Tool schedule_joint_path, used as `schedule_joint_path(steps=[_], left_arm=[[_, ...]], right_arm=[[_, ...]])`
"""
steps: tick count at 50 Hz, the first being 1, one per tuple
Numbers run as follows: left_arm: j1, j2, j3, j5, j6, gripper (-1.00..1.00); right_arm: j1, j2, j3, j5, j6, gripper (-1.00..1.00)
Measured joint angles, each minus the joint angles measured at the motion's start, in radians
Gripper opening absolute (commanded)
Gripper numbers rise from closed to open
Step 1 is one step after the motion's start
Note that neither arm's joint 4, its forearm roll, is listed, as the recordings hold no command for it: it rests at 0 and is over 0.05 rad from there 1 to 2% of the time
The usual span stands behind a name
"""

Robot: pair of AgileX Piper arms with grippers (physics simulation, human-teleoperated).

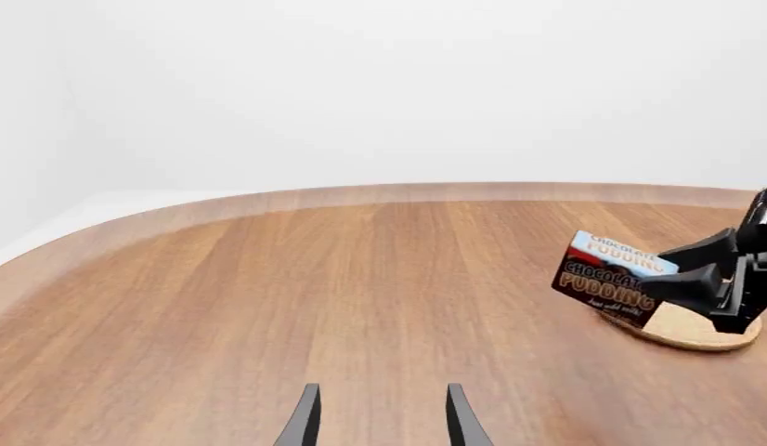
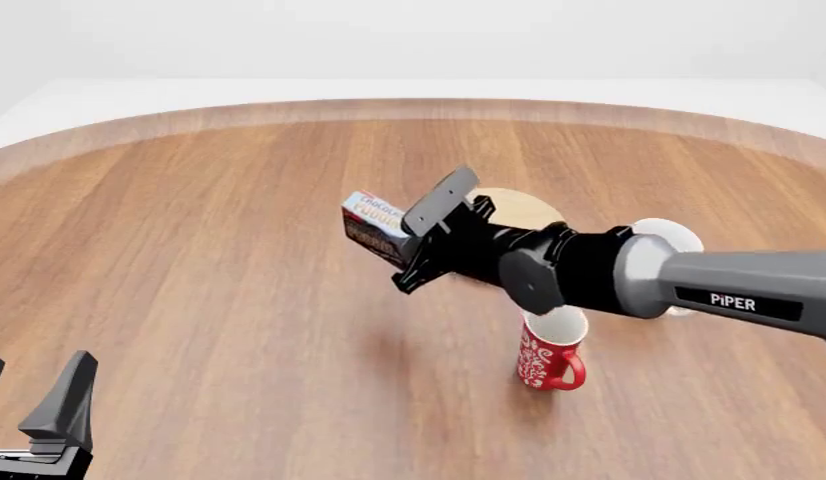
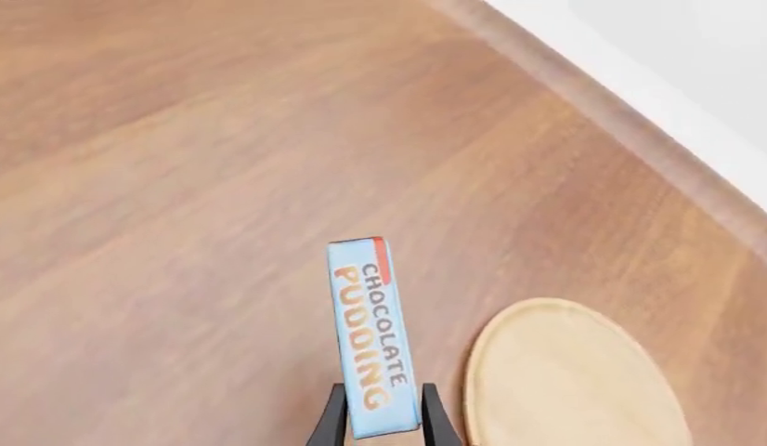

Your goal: Put the chocolate pudding to the left of the plate.

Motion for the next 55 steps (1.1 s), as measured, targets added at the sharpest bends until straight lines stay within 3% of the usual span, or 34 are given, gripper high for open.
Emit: schedule_joint_path(steps=[28, 55], left_arm=[[0.000, 0.000, 0.000, 0.000, 0.000, 1.00], [0.000, 0.000, 0.000, 0.000, 0.000, 1.00]], right_arm=[[-0.026, 0.200, -0.286, 0.098, -0.033, -1.00], [-0.044, 0.374, -0.452, 0.116, -0.020, -1.00]])
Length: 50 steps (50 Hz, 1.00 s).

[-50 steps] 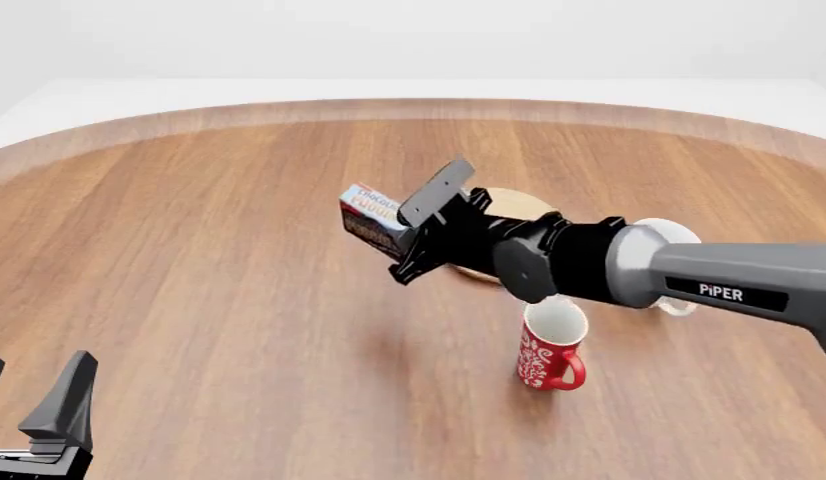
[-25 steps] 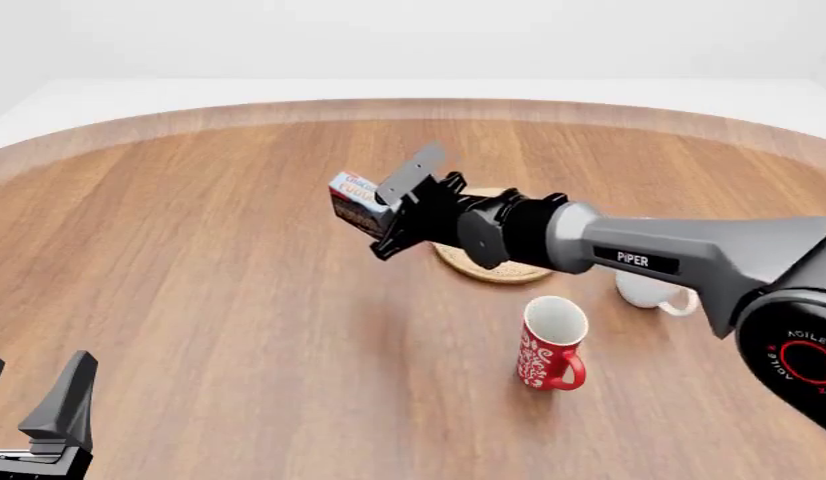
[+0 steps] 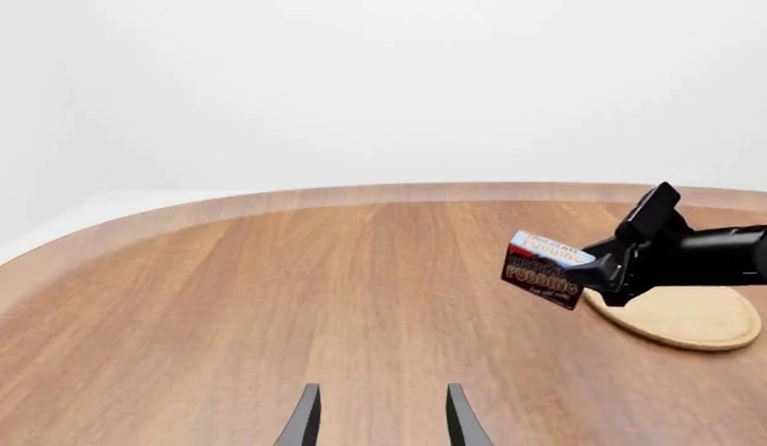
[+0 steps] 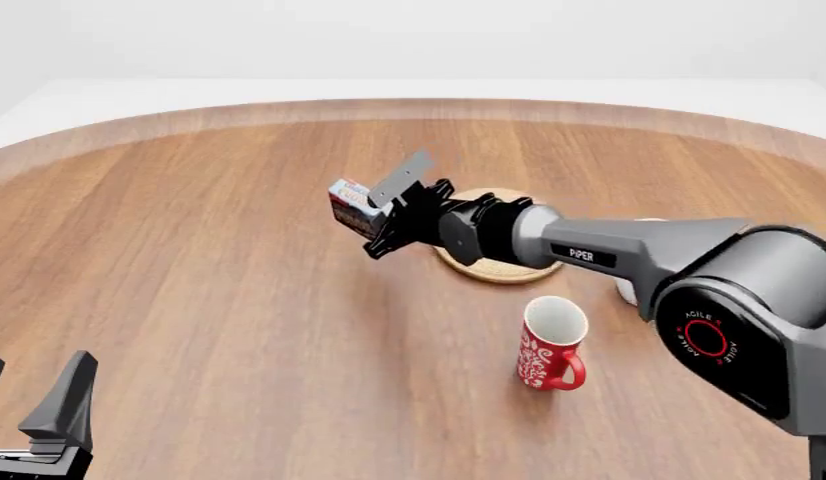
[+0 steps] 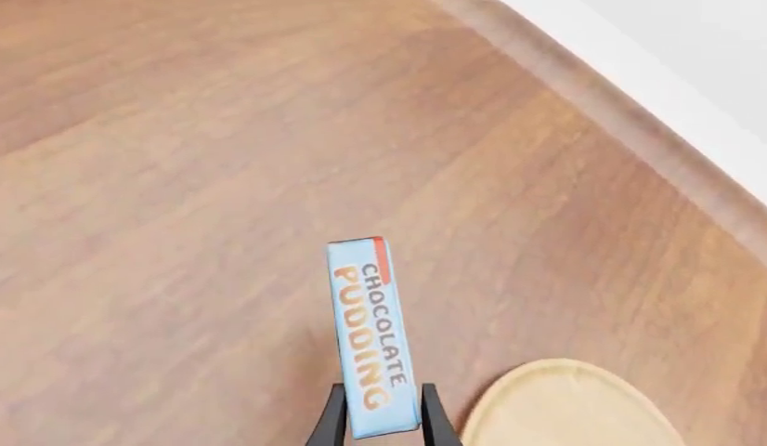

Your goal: Put the chocolate pudding to the left of the plate.

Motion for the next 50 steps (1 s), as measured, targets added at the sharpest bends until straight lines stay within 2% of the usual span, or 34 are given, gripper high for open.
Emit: schedule_joint_path(steps=[50], left_arm=[[0.000, 0.000, 0.000, 0.000, 0.000, 1.00]], right_arm=[[-0.022, 0.227, -0.257, 0.085, 0.000, -1.00]])
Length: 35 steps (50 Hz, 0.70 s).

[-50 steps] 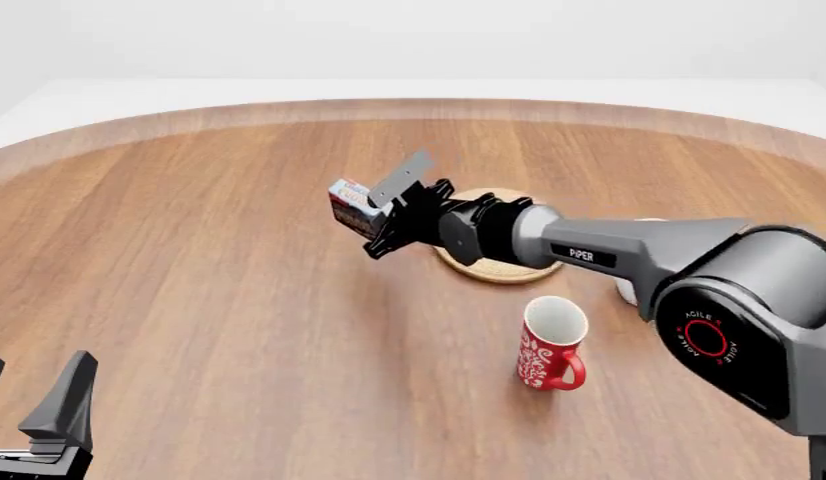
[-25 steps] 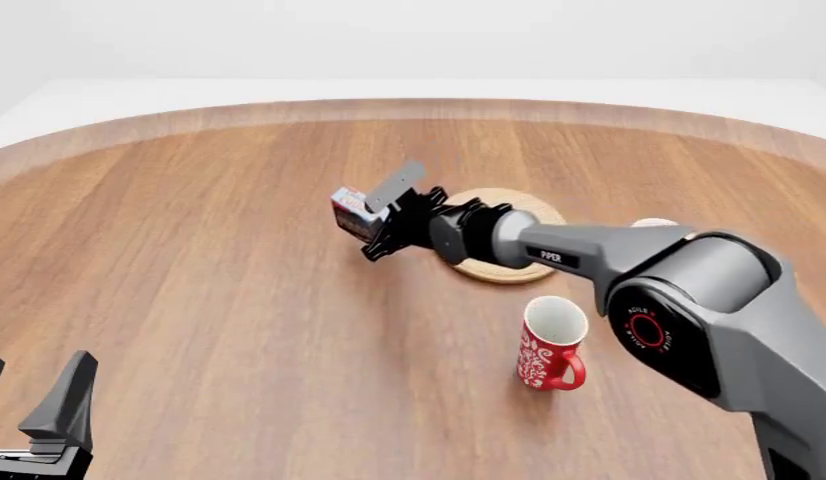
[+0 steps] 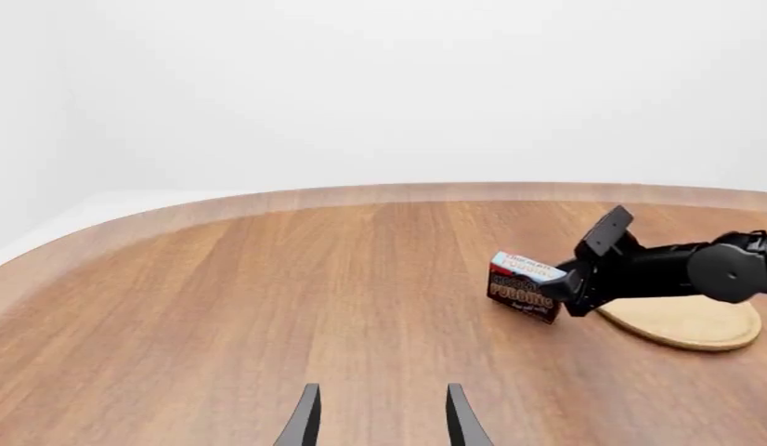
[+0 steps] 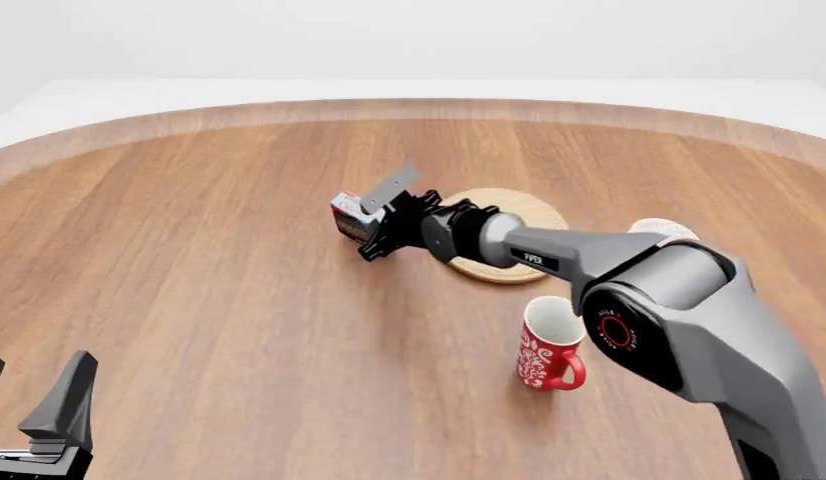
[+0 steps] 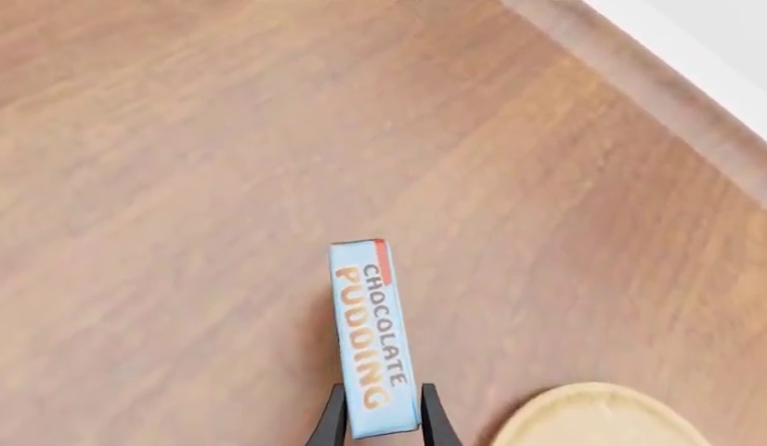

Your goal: Put the chocolate pudding to the left of the plate.

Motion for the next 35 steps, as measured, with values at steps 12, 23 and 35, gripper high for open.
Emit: schedule_joint_path(steps=[12, 23, 35], left_arm=[[0.000, 0.000, 0.000, 0.000, 0.000, 1.00], [0.000, 0.000, 0.000, 0.000, 0.000, 1.00], [0.000, 0.000, 0.000, 0.000, 0.000, 1.00]], right_arm=[[0.002, 0.017, -0.023, 0.017, 0.004, 1.00], [0.003, -0.018, 0.023, 0.004, 0.008, 1.00], [0.003, -0.110, 0.133, -0.037, 0.012, 1.00]])
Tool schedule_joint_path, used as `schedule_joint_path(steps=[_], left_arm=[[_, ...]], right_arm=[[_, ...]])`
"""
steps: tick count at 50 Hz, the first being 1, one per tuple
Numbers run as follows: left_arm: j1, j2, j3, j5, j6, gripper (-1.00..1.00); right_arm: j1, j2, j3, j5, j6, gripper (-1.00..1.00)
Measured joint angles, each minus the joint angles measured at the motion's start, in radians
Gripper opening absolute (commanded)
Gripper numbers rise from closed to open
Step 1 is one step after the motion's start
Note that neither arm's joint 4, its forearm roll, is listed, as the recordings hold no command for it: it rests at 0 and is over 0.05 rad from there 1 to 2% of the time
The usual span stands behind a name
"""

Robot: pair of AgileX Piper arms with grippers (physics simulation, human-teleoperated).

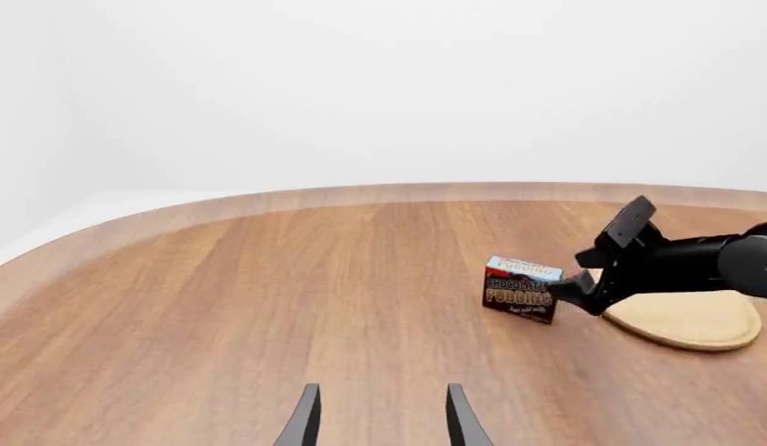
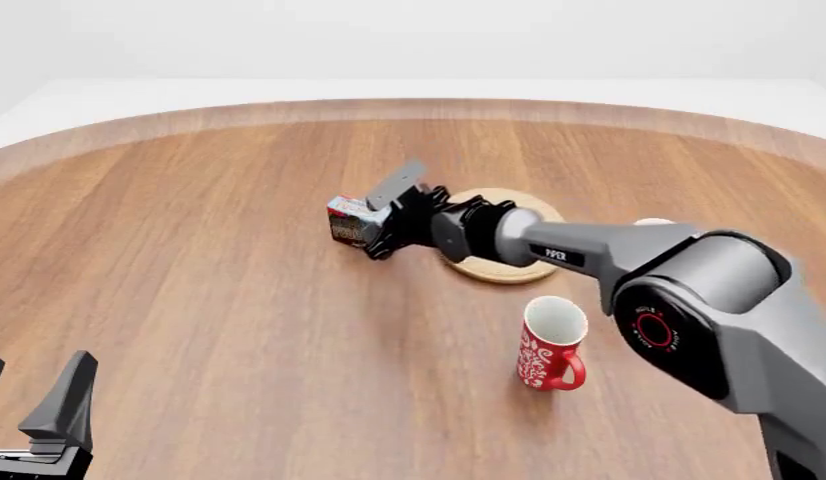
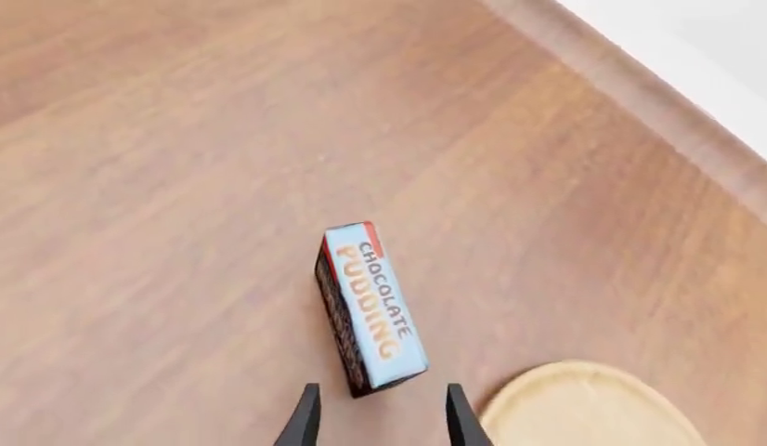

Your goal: Put the chocolate pudding to the left of the plate.

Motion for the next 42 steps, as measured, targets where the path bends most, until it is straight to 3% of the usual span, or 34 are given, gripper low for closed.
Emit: schedule_joint_path(steps=[22, 42], left_arm=[[0.000, 0.000, 0.000, 0.000, 0.000, 1.00], [0.000, 0.000, 0.000, 0.000, 0.000, 1.00]], right_arm=[[0.040, -0.220, 0.293, -0.110, 0.044, 1.00], [0.087, -0.467, 0.488, -0.137, 0.041, 1.00]])
